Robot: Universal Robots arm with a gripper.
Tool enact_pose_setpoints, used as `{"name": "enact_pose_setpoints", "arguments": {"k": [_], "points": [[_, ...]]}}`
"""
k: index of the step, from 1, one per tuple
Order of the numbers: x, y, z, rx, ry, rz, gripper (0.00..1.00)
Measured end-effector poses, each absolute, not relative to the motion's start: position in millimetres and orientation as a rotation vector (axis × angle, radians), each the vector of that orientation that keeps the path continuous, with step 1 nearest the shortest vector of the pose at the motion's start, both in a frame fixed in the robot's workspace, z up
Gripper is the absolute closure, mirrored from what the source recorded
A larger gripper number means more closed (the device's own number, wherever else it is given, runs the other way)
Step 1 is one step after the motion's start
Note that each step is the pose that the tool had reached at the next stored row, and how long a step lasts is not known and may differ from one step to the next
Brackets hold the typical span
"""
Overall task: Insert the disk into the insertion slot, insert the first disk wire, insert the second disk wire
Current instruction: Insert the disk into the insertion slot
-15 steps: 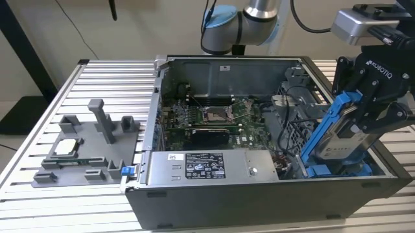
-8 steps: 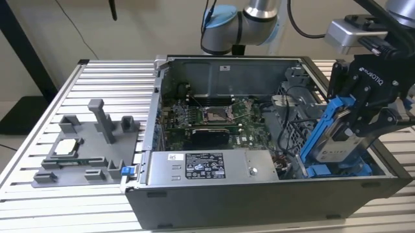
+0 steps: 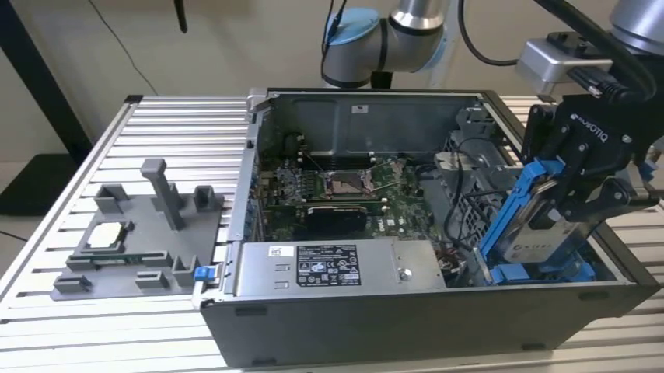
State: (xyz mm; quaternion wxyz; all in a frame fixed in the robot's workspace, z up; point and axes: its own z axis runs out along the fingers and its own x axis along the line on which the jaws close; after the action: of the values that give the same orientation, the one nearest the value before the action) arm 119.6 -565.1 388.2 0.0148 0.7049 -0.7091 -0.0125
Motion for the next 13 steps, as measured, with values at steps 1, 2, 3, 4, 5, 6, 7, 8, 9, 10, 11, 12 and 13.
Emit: {"name": "enact_pose_setpoints", "arguments": {"k": [1,2,3,4,5,6,7,8,9,10,11,12,13], "points": [[119.6,-565.1,388.1,2.194,-2.207,-0.039,1.00],[119.6,-565.1,388.0,2.194,-2.207,-0.039,1.00],[119.6,-565.1,387.9,2.194,-2.207,-0.039,1.00],[119.6,-565.1,387.8,2.194,-2.207,-0.039,1.00],[119.6,-565.0,387.7,2.194,-2.207,-0.039,1.00],[119.7,-565.0,387.5,2.194,-2.207,-0.039,1.00],[119.7,-565.0,387.5,2.194,-2.207,-0.039,0.00],[119.7,-565.0,387.5,2.194,-2.207,-0.039,0.00],[119.7,-565.0,387.4,2.194,-2.207,-0.039,0.00],[119.7,-565.1,387.4,2.194,-2.207,-0.039,0.00],[119.7,-565.1,387.8,2.194,-2.207,-0.039,0.00],[119.7,-565.1,388.2,2.194,-2.207,-0.039,0.00],[119.7,-564.9,388.7,2.194,-2.207,-0.039,0.00]]}}
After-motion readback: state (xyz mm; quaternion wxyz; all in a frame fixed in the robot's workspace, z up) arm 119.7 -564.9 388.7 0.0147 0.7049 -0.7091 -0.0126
